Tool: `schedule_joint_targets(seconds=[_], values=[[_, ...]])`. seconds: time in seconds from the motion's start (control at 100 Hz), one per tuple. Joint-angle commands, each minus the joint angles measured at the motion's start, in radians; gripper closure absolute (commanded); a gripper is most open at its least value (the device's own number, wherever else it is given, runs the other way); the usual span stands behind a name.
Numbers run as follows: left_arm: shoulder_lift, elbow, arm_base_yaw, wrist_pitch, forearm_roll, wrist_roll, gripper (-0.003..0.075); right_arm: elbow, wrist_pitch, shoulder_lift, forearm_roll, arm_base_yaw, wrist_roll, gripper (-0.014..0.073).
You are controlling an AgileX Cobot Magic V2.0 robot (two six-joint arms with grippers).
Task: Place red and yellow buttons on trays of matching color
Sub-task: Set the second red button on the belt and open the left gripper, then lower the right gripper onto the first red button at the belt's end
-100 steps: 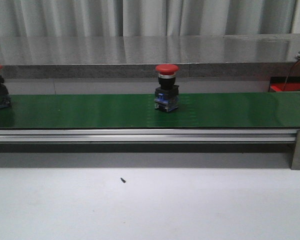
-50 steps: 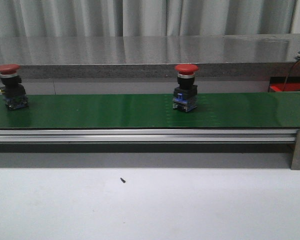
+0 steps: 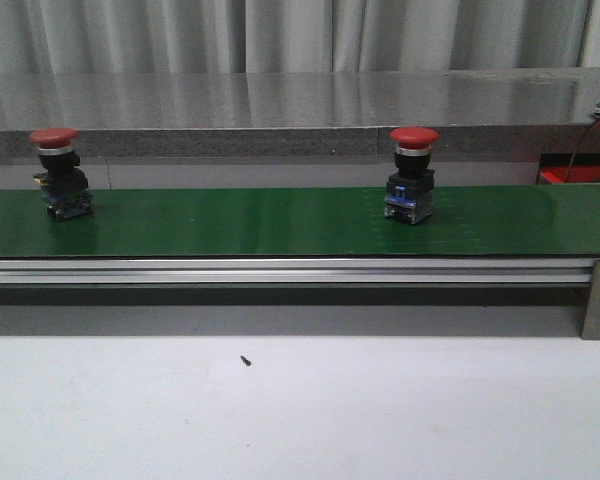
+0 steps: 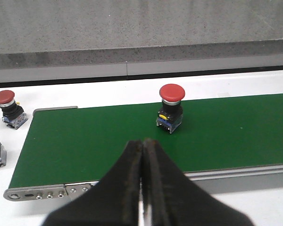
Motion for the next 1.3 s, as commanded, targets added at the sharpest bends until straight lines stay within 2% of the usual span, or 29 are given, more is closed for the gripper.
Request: schedule_joint_targets(seconds=[0.0, 0.04, 0.09, 0.21, 0.28, 0.4, 0.99, 1.19, 1.29], values=[[-0.001, -0.025, -0.004, -0.068, -0.039, 0.004, 0.0739, -0.033, -0.070, -0.016, 0.028, 0.002, -0.013, 0.0624], [-0.001, -0.025, -0.004, -0.075, -0.039, 0.004, 0.0739, -0.034, -0.070, -0.016, 0.028, 0.002, -0.024, 0.0578], [-0.001, -0.025, -0.004, -0.079, -0.039, 0.004, 0.0739, -0.034, -0.070, -0.016, 0.028, 0.002, -0.047, 0.0475], [-0.001, -0.025, -0.004, -0.083, -0.039, 0.004, 0.0739, -0.034, -0.073, -0.016, 0.028, 0.002, -0.085, 0.0080], [-0.001, -0.025, -0.004, -0.083, -0.039, 0.004, 0.0740, -0.036, -0.084, -0.014, 0.028, 0.002, -0.105, -0.0079], [-0.001, -0.025, -0.004, -0.083, -0.039, 0.004, 0.0739, -0.077, -0.060, 0.025, 0.028, 0.004, -0.110, -0.0036], [-0.001, -0.025, -0.004, -0.086, -0.039, 0.004, 0.0740, -0.528, 0.156, 0.561, 0.004, 0.138, -0.137, -0.0035], [-0.001, -0.025, -0.004, -0.084, -0.039, 0.004, 0.0740, -0.584, 0.170, 0.653, 0.000, 0.166, -0.137, -0.0034], [-0.001, -0.025, -0.004, -0.082, -0.039, 0.004, 0.0740, -0.584, 0.163, 0.676, -0.025, 0.166, -0.131, -0.0003]])
